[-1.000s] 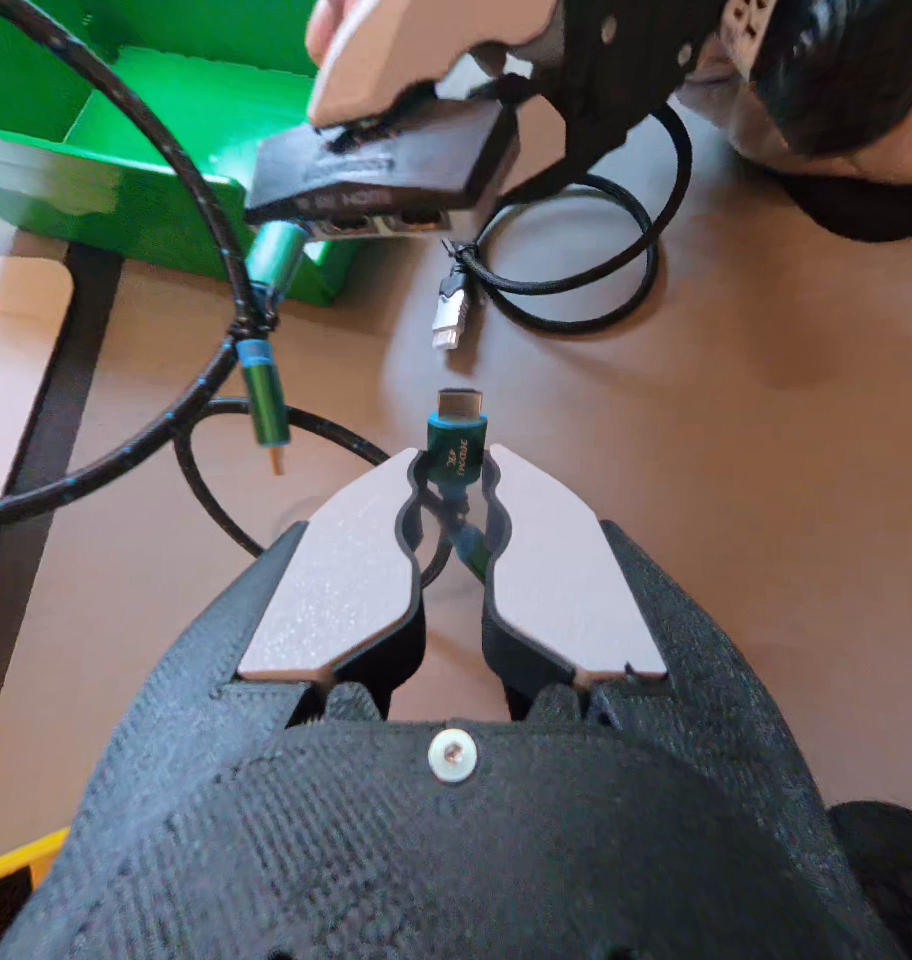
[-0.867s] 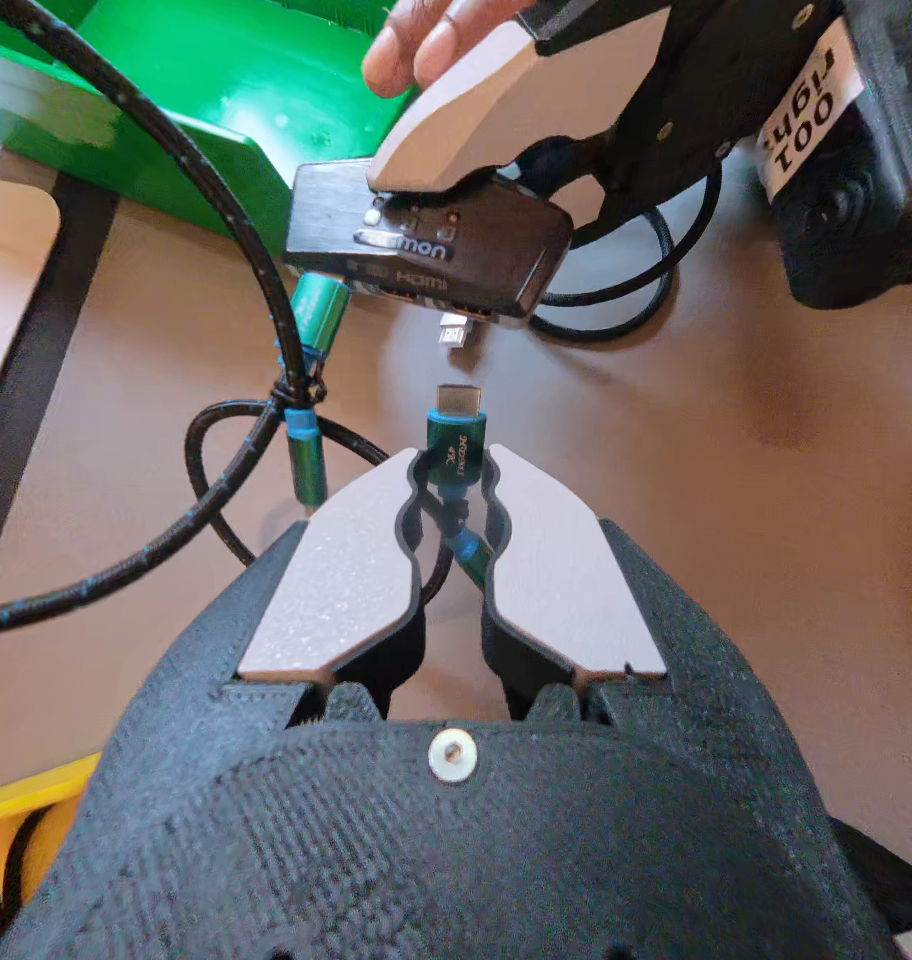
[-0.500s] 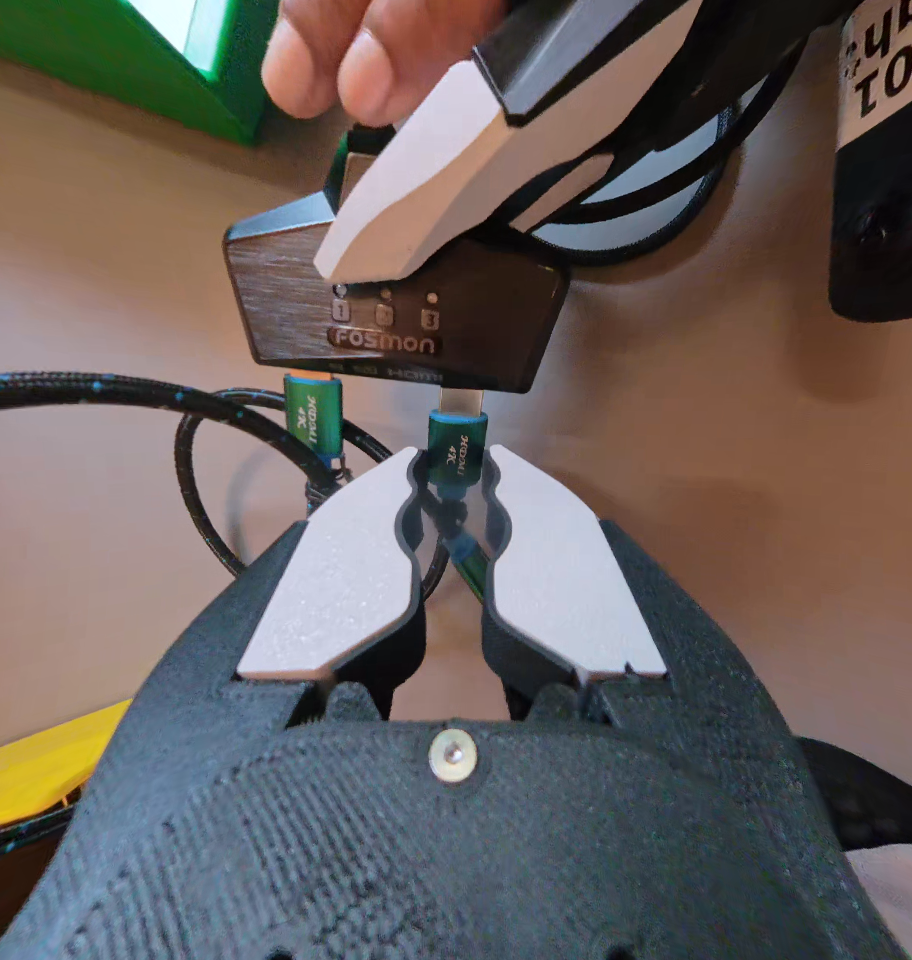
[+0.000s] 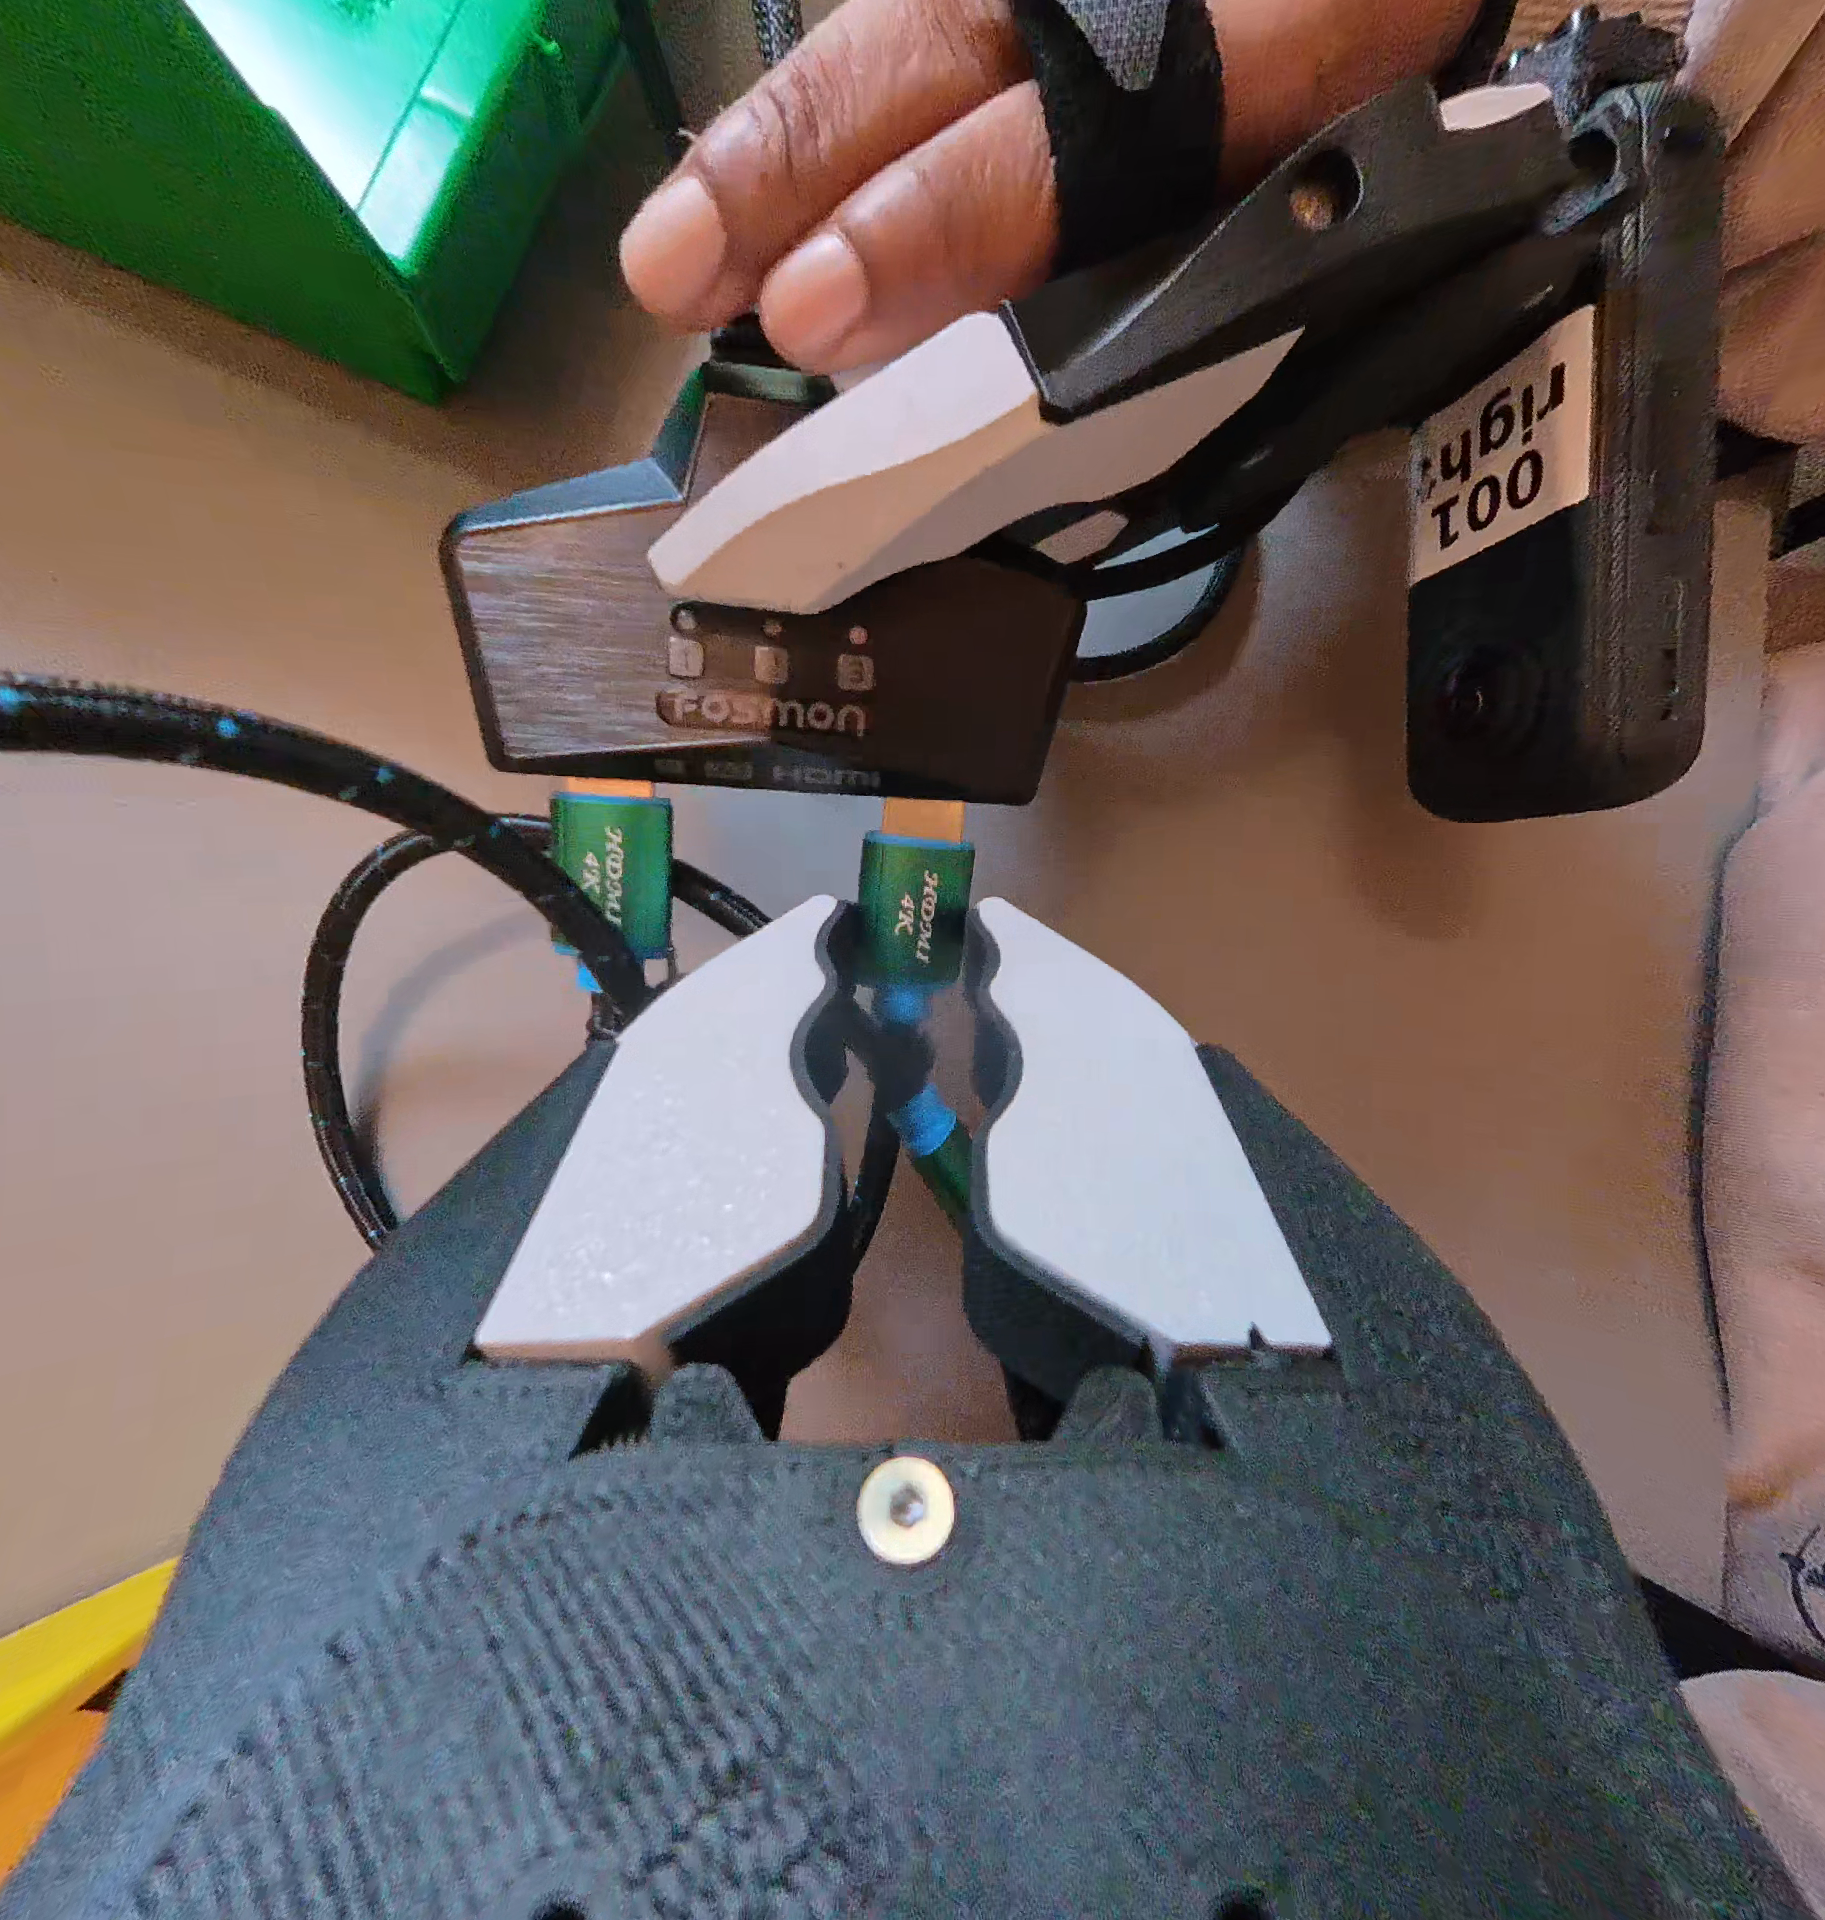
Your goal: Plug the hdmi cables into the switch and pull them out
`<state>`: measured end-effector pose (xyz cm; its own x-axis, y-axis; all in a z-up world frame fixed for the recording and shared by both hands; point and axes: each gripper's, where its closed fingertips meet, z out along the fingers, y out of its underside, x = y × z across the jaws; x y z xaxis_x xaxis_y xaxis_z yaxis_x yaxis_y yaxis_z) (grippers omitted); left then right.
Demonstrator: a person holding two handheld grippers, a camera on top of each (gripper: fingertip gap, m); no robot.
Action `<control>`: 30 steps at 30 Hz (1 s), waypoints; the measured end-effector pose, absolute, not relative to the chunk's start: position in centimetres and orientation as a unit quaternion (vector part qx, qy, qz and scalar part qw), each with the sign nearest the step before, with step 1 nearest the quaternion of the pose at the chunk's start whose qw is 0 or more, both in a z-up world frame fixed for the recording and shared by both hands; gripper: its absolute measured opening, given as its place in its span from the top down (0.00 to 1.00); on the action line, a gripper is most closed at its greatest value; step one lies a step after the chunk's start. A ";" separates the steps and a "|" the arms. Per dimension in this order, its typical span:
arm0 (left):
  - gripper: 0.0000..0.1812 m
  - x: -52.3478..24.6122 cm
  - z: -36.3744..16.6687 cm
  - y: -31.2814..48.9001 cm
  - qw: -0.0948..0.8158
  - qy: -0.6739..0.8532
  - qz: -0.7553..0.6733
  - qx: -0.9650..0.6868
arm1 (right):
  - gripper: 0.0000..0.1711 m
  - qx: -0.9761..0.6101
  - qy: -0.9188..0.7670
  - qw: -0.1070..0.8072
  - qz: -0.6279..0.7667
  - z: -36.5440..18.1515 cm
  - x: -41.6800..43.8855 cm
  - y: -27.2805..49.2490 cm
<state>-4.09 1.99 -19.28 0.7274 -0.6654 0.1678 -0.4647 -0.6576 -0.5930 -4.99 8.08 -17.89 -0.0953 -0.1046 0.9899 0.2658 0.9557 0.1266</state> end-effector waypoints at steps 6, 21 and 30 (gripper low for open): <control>0.91 -2.6 -18.9 2.9 0.288 0.319 -0.185 -0.884 | 0.87 -0.091 -0.728 0.661 -0.155 -18.1 -5.3 7.9; 0.80 -4.3 -17.1 2.0 0.306 0.364 -0.070 -0.877 | 0.86 -0.127 -0.729 0.665 -0.101 -17.4 -5.1 8.9; 0.85 -4.7 -19.4 1.9 0.246 0.419 0.024 -0.874 | 0.86 -0.138 -0.740 0.654 -0.074 -18.1 -4.9 8.8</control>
<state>-4.69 1.89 -19.38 0.6474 -0.7205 -0.2485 -0.7443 -0.5277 -0.4093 -4.94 8.81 -18.15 -0.1062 0.1073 0.9885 0.3004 0.9512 -0.0709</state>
